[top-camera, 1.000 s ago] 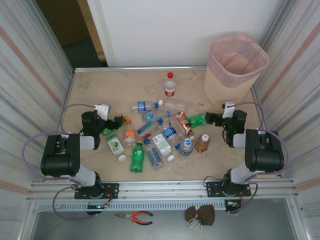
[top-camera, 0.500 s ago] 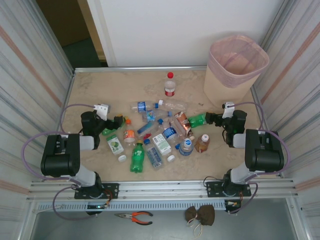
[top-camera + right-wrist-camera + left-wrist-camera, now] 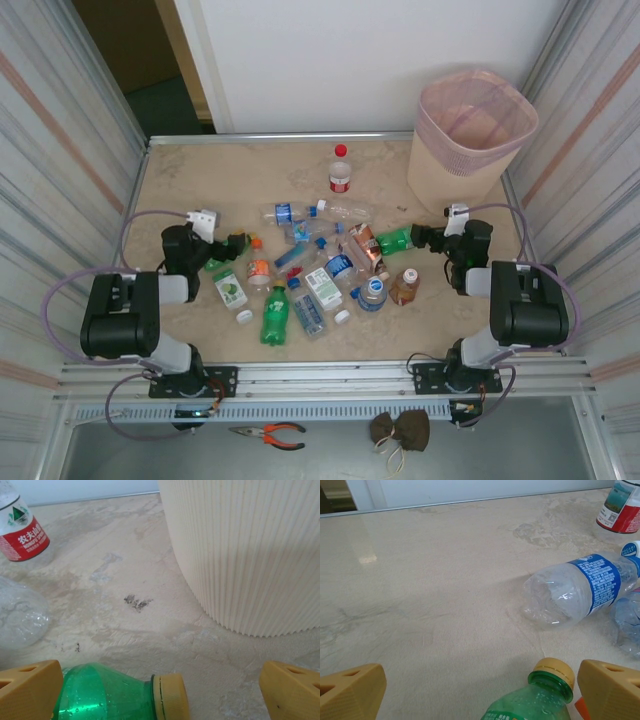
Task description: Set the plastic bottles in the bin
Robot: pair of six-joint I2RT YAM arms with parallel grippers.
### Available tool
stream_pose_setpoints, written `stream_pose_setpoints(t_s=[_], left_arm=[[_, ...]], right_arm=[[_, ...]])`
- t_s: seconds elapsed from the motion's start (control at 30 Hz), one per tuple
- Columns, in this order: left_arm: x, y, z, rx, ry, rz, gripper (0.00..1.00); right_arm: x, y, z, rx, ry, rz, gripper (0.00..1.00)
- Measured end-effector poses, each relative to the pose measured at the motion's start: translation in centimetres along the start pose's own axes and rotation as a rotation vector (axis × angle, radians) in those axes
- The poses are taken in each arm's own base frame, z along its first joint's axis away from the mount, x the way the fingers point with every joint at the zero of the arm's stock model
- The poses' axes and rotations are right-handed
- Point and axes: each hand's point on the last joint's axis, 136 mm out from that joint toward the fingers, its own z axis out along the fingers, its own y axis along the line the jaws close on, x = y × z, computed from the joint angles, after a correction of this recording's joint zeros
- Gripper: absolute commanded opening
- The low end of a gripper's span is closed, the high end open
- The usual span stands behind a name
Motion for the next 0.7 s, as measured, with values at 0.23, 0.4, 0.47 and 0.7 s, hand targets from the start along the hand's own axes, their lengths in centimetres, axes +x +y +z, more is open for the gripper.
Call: stream_pose_setpoints(t_s=[0.23,0.4,0.47,0.7], left_arm=[[-2.1,0.3,-1.3,-0.05,-0.014,0.01,0.99],[-3.9,0.8,-2.1,-0.117,-0.004,0.002,0.99],[-4.9,1.1,-2.6,-0.156,0.0,-0.011,0.99],[-8.2,1.8,-4.1,-0.218,0.031,-0.127,0.99]], right_arm=[[-2.1,0.5,-1.0,0.006,0.005,-0.008,0.99],[-3.8,2.1,-2.3,-0.01,0.01,-0.038,0.99],[-4.4,3.2,-3.0,-0.021,0.029,-0.048,1.0],[-6.4,7.0,-6.4,-0.046,0.107,-0.044,0.95]])
